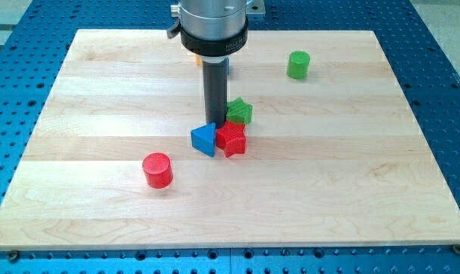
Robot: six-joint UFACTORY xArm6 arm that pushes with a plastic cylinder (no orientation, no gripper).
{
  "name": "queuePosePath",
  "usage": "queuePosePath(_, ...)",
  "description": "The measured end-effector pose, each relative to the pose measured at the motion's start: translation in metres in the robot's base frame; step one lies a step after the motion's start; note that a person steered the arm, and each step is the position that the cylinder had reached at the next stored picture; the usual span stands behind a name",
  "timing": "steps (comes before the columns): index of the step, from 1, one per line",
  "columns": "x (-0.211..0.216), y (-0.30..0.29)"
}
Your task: Push the green star into the blue triangle
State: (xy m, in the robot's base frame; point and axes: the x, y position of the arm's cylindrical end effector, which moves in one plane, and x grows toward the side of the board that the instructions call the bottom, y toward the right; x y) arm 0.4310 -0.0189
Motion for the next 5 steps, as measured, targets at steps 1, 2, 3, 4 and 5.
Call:
queuePosePath(1,0.000,-0.010)
queuePosePath(2,-0.002,-0.042)
queuePosePath(3,-0.043,-0.024)
queuePosePath(4,-0.066,0.030)
queuePosePath(5,-0.085,0.083)
